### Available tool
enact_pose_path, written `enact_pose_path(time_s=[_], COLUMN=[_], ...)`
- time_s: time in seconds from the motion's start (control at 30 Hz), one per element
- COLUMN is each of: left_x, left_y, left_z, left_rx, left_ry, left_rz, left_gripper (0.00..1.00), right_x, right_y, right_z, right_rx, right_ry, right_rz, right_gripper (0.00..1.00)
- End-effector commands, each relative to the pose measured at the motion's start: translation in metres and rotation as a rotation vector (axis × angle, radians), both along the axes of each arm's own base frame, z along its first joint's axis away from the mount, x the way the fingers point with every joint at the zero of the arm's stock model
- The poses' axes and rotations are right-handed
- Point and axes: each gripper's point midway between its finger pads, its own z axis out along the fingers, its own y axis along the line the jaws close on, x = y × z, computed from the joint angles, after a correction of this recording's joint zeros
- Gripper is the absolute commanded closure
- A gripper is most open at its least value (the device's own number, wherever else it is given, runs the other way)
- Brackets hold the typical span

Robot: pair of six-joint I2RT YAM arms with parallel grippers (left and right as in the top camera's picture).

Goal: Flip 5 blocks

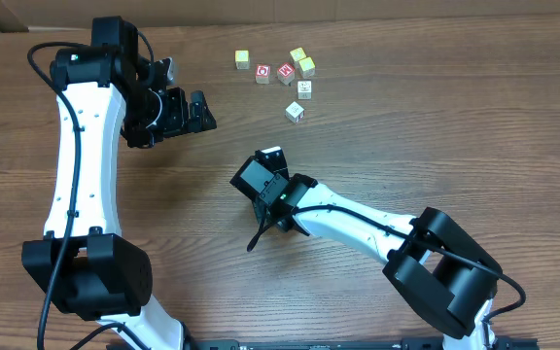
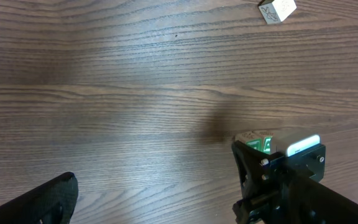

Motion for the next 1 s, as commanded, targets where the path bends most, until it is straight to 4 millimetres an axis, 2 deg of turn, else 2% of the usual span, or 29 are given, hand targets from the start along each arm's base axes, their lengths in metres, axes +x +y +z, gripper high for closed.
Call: enact_pose_path(time_s=[0.0, 0.23, 0.43, 0.67, 0.77, 0.87, 0.97], left_x=[0.005, 0.005, 0.005, 0.005, 0.005, 0.005, 0.005], left_y=[-0.002, -0.002, -0.002, -0.002, -0.002, -0.002, -0.002], left_z=[0.002, 0.002, 0.002, 0.002, 0.002, 0.002, 0.002], left_rx=[0.007, 0.007, 0.007, 0.007, 0.007, 0.007, 0.007], left_ry=[-0.015, -0.016, -0.015, -0.016, -0.016, -0.015, -0.016], left_rz=[-0.016, -0.017, -0.016, -0.017, -0.017, -0.016, -0.017], left_gripper=[0.01, 0.00, 0.00, 0.00, 0.00, 0.00, 0.00], right_x=[0.009, 0.007, 0.007, 0.010, 0.014, 0.026, 0.043], right_y=[-0.003, -0.013, -0.013, -0.002, 0.007, 0.005, -0.011], right_z=[0.004, 0.002, 0.002, 0.007, 0.026, 0.057, 0.086], right_rx=[-0.006, -0.041, -0.043, 0.017, 0.061, 0.105, 0.142], right_ry=[-0.020, -0.008, -0.007, -0.008, -0.015, -0.050, -0.084], right_rz=[-0.024, -0.037, -0.037, -0.043, -0.038, -0.059, -0.109], right_gripper=[0.96, 0.96, 0.96, 0.96, 0.96, 0.95, 0.82])
